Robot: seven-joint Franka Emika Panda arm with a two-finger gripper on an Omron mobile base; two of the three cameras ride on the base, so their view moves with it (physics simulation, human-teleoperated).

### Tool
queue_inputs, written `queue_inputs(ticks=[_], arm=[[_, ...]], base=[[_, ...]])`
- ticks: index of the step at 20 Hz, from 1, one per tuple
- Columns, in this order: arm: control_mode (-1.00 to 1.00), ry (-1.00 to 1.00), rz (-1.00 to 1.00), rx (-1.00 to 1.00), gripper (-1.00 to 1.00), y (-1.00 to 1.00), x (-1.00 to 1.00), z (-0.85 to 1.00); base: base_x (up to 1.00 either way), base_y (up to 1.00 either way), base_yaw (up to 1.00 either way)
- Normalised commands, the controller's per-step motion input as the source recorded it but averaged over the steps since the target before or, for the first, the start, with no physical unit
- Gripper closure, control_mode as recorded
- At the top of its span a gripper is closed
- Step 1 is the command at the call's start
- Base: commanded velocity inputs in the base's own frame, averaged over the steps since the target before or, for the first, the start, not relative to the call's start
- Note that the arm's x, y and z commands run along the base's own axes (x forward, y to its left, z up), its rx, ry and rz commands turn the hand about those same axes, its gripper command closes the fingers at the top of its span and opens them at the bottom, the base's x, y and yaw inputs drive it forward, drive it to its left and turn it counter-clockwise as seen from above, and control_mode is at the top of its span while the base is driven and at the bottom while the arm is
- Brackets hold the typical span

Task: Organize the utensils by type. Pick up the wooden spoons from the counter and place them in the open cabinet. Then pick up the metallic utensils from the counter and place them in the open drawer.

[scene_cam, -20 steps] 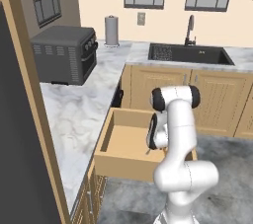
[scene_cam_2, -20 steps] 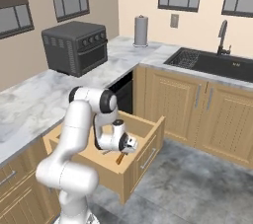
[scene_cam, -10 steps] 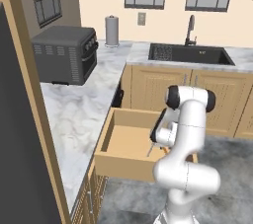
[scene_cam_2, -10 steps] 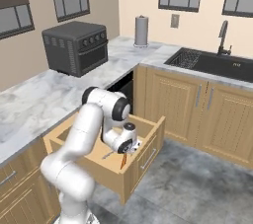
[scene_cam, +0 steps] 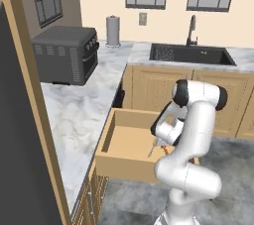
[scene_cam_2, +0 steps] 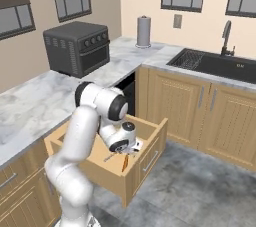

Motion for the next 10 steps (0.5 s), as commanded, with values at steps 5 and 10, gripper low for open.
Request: queue_inputs(ticks=[5,10], arm=[[-1.0,0.05,-0.04,-0.35,-1.0,0.29,-0.45,1.0],[-1.0,0.0,-0.08,-0.27,-1.0,0.29,-0.16,1.0]], base=[[0.0,0.0,0.0],[0.0,0.0,0.0]])
